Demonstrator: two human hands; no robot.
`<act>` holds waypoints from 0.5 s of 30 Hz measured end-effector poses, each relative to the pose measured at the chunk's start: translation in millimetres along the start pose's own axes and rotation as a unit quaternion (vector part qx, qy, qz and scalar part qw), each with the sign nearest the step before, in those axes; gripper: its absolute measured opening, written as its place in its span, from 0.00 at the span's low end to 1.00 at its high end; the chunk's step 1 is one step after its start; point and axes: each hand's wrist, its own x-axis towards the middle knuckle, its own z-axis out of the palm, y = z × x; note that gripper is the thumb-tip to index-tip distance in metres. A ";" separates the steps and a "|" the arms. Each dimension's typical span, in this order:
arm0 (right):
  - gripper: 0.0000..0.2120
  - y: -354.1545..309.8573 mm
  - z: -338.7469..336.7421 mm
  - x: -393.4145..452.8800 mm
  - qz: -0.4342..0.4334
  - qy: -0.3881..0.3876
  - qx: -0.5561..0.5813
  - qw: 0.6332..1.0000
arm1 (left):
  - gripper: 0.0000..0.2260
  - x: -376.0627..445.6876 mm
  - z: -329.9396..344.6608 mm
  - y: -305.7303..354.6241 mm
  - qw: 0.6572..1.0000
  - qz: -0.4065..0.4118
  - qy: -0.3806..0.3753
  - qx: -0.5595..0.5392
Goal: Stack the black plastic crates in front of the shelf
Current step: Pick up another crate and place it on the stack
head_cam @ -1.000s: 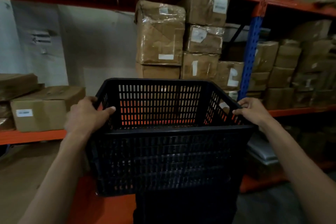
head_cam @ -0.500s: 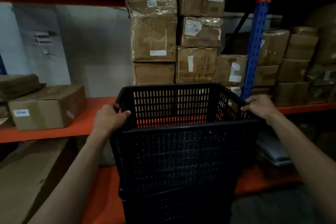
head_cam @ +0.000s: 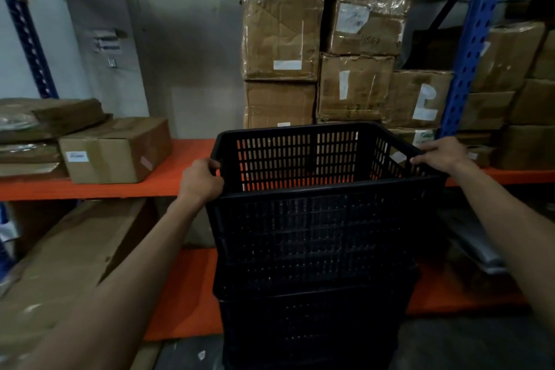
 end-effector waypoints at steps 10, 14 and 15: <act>0.21 -7.6 -5.1 -5.3 -0.023 -0.034 -0.062 0.997 | 0.15 -3.3 -8.9 2.4 0.998 -0.021 0.058 -0.033; 0.20 -7.9 -2.1 -17.7 -0.032 -0.001 -0.076 0.997 | 0.15 -7.0 -13.8 0.6 0.997 -0.026 0.059 -0.046; 0.20 -7.8 -3.3 -18.9 -0.030 0.007 -0.081 0.996 | 0.14 -6.6 -13.2 2.2 0.997 -0.023 0.056 -0.052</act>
